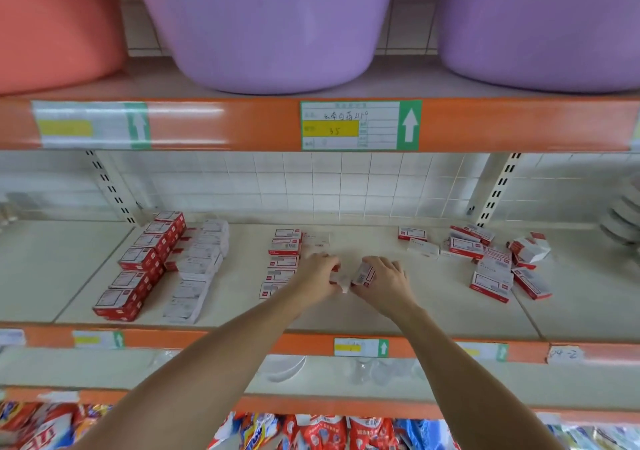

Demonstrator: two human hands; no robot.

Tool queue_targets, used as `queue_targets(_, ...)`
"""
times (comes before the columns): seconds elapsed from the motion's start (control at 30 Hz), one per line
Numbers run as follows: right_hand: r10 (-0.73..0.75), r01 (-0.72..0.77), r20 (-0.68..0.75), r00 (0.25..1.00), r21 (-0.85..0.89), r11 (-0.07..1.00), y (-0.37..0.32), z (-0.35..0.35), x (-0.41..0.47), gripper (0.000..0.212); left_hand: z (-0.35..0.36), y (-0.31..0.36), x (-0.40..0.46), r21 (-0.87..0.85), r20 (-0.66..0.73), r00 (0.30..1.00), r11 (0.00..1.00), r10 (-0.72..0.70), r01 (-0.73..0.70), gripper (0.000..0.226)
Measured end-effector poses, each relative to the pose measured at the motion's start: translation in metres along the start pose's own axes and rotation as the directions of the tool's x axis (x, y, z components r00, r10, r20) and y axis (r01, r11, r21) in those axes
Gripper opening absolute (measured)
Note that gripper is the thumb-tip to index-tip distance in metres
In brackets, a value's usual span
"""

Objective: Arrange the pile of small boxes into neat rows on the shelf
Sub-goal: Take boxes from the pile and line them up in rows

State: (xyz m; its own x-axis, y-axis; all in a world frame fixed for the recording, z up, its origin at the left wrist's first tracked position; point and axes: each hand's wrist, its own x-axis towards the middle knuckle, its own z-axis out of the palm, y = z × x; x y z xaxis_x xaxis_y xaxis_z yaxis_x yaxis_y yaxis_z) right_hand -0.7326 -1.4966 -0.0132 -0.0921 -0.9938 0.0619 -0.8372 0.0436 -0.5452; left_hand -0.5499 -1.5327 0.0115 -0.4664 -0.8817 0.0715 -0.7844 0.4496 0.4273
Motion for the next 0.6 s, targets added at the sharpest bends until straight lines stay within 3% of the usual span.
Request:
queue_targets(0.5, 0.111, -0.117, 0.048, 0.993, 0.161, 0.980, 0.005, 0.000, -0.017, 0.070, 0.007, -0.009, -0.002, -0.037, 0.020, 1.000, 0.999, 0.002, -0.001, 0.035)
queue_targets(0.6, 0.122, -0.125, 0.029, 0.992, 0.133, 0.983, 0.007, 0.002, -0.017, 0.061, 0.009, -0.008, -0.001, -0.037, 0.019, 1.000, 0.999, 0.003, -0.002, 0.032)
